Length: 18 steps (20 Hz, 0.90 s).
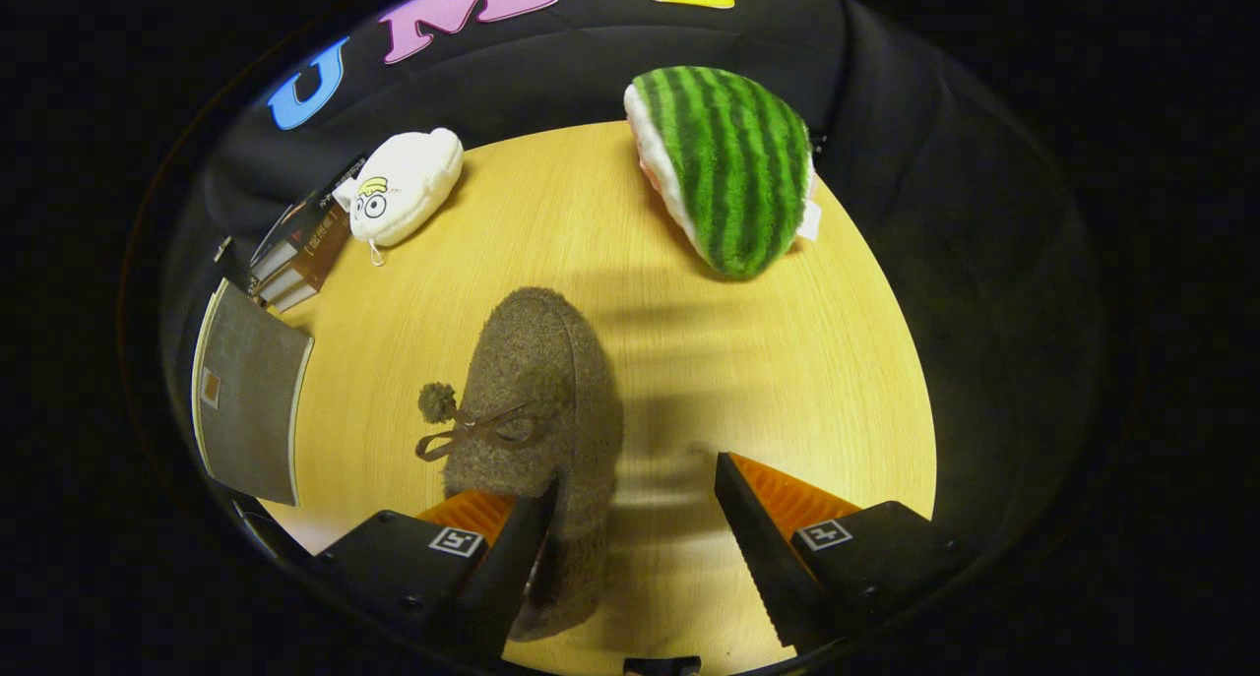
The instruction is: Open the storage box then place both shoes into the box .Put the left shoe in first, then the right shoe, with the right side of both shoes facing outward in a uniform manner.
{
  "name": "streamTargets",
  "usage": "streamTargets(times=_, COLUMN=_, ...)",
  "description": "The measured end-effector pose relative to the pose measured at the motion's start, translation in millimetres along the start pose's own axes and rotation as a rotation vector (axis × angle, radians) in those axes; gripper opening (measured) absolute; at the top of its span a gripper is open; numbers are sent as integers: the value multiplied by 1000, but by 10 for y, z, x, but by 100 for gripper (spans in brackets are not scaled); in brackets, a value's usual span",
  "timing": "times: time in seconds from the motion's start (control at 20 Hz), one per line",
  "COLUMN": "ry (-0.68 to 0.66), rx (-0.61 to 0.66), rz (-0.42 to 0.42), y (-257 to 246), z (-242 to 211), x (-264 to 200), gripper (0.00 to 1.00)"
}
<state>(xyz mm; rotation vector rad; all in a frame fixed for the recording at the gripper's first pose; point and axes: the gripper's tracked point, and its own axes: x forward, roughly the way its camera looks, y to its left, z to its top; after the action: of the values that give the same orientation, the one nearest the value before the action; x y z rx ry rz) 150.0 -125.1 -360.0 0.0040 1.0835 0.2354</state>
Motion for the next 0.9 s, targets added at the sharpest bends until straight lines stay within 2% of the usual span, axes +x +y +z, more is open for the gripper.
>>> streamTargets(times=0.05, ry=4, rx=7, rz=25, y=24, z=-11, x=18, gripper=95)
streamTargets(times=0.25, ry=22, rx=16, rz=59, y=177, z=-17, x=55, gripper=44)
streamTargets(times=0.35, ry=31, rx=15, rz=28, y=172, z=-21, x=46, gripper=25)
streamTargets(times=0.4, ry=29, rx=22, rz=24, y=181, z=-16, x=49, gripper=24)
streamTargets(times=0.5, ry=30, rx=28, rz=22, y=179, z=-24, x=35, gripper=12)
streamTargets(times=0.6, ry=45, rx=52, rz=46, y=206, z=-53, x=7, gripper=12)
streamTargets(times=0.7, ry=54, rx=87, rz=69, y=249, z=-74, x=-26, gripper=6)
streamTargets(times=0.9, ry=9, rx=83, rz=51, y=372, z=24, x=-263, gripper=5)
